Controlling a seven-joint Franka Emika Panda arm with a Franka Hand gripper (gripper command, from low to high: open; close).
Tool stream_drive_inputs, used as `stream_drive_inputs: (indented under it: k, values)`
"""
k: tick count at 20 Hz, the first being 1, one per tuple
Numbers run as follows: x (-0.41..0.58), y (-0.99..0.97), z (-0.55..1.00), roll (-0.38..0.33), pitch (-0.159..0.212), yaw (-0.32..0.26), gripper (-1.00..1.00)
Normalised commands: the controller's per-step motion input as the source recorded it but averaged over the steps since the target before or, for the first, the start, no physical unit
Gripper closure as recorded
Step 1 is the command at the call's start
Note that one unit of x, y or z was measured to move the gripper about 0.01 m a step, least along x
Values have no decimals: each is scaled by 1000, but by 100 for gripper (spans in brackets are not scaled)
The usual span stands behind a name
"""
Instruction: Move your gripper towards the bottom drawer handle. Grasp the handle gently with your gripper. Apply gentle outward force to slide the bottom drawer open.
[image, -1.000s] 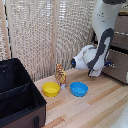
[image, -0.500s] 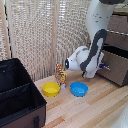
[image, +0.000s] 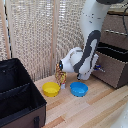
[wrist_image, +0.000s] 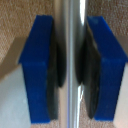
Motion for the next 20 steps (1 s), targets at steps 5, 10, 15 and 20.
stream_drive_inputs:
  k: [5, 10, 15, 20]
  values:
    - [89, 35, 2, -21, 1, 2, -100]
    - [122, 74, 52, -46, 2, -2, -100]
    - [233, 31, 323, -14, 24, 0, -100]
    - [398, 68, 529, 6, 50, 0, -100]
